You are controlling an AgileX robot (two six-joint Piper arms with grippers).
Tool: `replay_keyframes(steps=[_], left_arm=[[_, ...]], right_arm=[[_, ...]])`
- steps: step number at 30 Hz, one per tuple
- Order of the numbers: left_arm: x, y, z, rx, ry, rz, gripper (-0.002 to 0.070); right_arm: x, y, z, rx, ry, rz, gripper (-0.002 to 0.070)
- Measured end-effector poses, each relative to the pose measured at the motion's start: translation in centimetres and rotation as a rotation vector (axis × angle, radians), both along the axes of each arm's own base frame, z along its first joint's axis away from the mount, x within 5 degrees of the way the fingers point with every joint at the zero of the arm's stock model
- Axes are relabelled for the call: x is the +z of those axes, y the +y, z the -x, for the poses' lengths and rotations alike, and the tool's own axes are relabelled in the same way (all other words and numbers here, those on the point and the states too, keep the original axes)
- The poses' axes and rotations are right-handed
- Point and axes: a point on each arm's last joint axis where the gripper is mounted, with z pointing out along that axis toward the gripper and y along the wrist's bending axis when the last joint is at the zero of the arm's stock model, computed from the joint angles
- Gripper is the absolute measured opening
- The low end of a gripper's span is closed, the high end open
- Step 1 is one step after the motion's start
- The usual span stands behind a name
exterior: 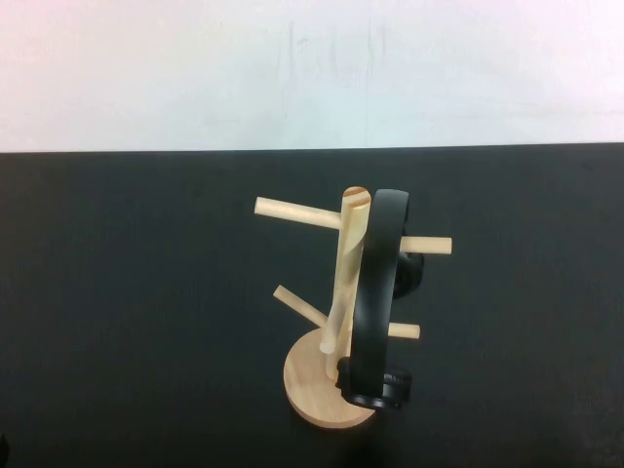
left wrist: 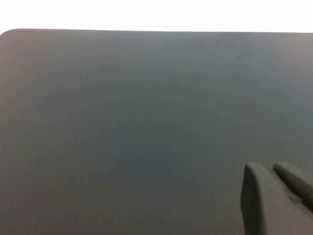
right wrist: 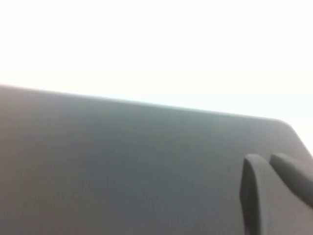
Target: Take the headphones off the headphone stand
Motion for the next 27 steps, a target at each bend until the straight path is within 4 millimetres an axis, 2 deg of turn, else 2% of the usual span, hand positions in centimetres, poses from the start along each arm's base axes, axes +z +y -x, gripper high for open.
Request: replay_keyframes(steps=[5,9,16,21,27], left_arm=[[0.0,0.0,0.0,0.000,0.000,0.000,0.0002],[0.0,0.0,0.0,0.000,0.000,0.000,0.0002],[0.0,0.0,0.0,0.000,0.000,0.000,0.0002],[0.0,0.0,0.0,0.000,0.000,0.000,0.0002],[0.0,0.0,0.0,0.000,0.000,0.000,0.0002]], right_arm=[[1.1,0.1,0.0,0.013,-0.135,-0.017,-0.0002],[3.0,0.3,0.3,0.033,-0.349,-0.025,-0.0002],[6.4,0.5,2.2,0.068,-0.782,-0.040,-0.0002],[7.0,0.4,2.8,0.068,-0.868,-0.057,-0.0002],[6.8,0.0,2.5,0.051,-0.835,-0.137,-0.0002]])
